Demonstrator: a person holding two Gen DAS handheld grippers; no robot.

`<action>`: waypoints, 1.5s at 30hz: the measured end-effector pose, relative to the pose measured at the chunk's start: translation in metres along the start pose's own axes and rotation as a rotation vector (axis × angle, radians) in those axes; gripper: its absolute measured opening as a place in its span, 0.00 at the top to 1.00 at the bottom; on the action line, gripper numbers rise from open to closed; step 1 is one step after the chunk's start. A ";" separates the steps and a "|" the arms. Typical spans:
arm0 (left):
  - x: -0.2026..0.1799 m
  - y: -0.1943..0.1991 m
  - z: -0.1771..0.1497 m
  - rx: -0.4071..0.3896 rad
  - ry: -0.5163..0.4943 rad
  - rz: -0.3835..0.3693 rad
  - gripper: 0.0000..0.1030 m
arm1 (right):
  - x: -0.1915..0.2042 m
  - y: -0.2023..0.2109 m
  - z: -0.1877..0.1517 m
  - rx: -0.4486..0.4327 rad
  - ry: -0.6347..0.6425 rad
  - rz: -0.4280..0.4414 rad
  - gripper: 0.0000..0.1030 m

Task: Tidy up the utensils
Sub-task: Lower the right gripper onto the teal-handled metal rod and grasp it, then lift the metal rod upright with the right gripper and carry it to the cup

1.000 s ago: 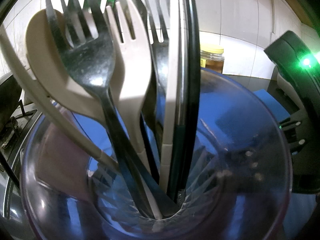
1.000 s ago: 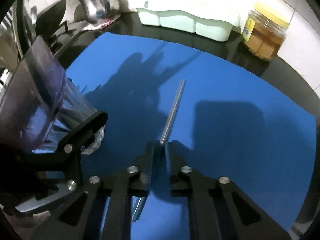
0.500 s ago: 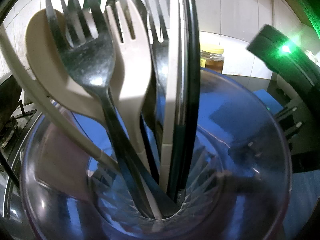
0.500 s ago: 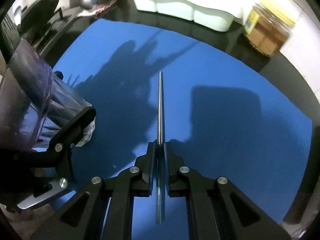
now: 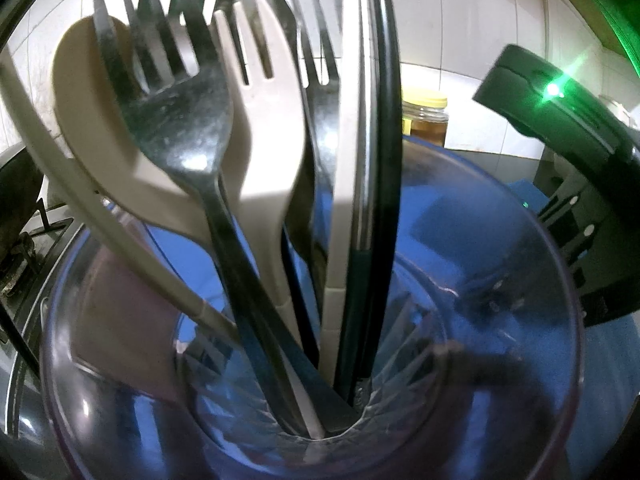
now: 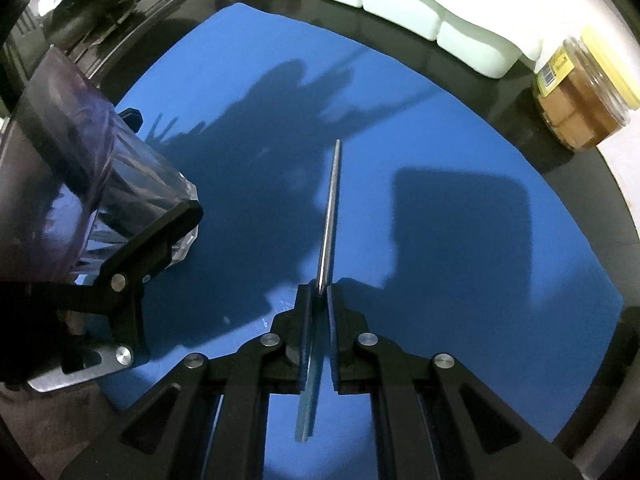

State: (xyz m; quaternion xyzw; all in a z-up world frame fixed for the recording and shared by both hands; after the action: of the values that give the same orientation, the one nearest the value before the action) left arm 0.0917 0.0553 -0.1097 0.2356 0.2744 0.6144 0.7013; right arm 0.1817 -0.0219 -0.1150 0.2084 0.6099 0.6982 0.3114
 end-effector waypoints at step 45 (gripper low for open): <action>-0.012 -0.001 0.003 0.001 -0.005 0.010 0.23 | -0.043 0.108 -0.078 -0.616 -0.462 0.234 0.92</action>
State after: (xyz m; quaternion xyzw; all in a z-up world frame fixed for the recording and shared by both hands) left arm 0.0932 0.0430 -0.1070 0.2389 0.2719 0.6170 0.6988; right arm 0.1404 -0.1145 -0.0185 0.3247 0.2582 0.8141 0.4065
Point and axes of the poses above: each gripper's, at about its wrist camera, not at the fingertips, and y roughly against the way its jaws point, x to its left, z to its top, the point moved 1 cm from there along -y, roughly the way its jaws point, and after that the axes turned 11 degrees about -z, right-handed, at the moved point
